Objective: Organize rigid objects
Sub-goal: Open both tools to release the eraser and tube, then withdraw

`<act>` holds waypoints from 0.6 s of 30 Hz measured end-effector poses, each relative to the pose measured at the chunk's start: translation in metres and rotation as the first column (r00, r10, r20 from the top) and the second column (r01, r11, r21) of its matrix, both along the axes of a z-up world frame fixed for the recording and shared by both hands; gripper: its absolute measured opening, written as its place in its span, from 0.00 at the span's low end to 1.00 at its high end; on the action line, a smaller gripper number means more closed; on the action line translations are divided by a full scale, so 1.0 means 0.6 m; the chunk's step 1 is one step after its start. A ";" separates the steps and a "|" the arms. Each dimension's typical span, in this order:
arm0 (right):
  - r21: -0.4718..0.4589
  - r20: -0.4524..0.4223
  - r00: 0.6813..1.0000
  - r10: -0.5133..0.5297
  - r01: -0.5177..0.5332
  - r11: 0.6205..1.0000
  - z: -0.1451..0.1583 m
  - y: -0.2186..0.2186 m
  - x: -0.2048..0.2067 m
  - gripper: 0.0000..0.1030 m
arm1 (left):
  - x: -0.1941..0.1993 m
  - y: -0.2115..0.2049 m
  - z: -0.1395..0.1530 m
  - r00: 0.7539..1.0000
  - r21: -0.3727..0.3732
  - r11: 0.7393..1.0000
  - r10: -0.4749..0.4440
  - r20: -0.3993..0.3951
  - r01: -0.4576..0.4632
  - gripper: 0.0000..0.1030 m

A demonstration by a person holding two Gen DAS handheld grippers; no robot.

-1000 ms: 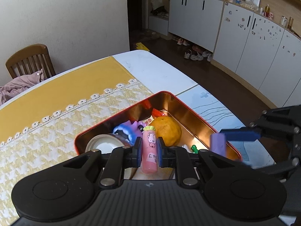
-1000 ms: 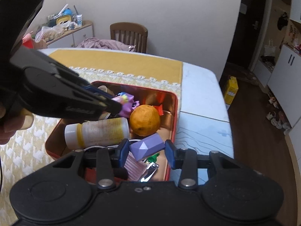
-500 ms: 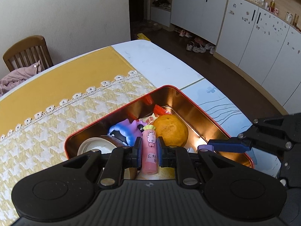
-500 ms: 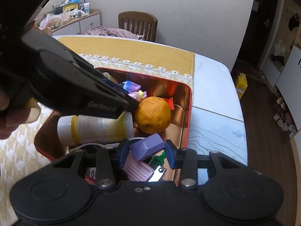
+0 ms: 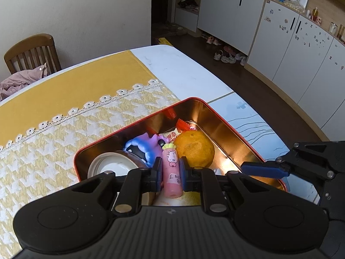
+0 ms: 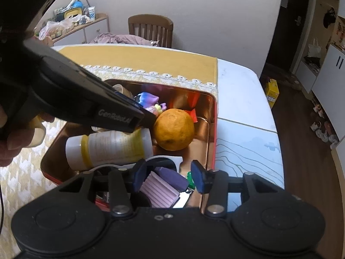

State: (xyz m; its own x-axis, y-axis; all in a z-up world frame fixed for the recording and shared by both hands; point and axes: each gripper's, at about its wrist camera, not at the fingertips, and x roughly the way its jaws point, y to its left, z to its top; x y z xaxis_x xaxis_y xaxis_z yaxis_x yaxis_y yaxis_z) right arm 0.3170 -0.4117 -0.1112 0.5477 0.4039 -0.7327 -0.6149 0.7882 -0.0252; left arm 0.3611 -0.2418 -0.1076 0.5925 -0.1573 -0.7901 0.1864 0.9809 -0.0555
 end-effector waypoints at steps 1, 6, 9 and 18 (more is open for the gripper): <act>0.008 0.001 1.000 -0.007 0.007 1.000 0.003 -0.003 -0.002 0.45 | -0.003 0.001 0.002 1.000 -0.002 1.000 -0.001 0.002 0.001 0.16; 0.050 -0.001 0.999 -0.044 0.044 0.998 0.016 -0.015 -0.013 0.49 | -0.023 0.007 0.012 1.000 -0.018 1.000 -0.016 0.015 0.016 0.16; 0.073 -0.004 0.998 -0.070 0.070 0.995 0.025 -0.021 -0.024 0.51 | -0.038 0.011 0.018 0.999 -0.025 0.999 -0.030 0.026 0.031 0.16; 0.129 0.007 0.991 -0.132 0.130 0.983 0.053 -0.031 -0.054 0.61 | -0.092 0.028 0.044 0.994 -0.020 0.998 -0.054 0.091 0.056 0.17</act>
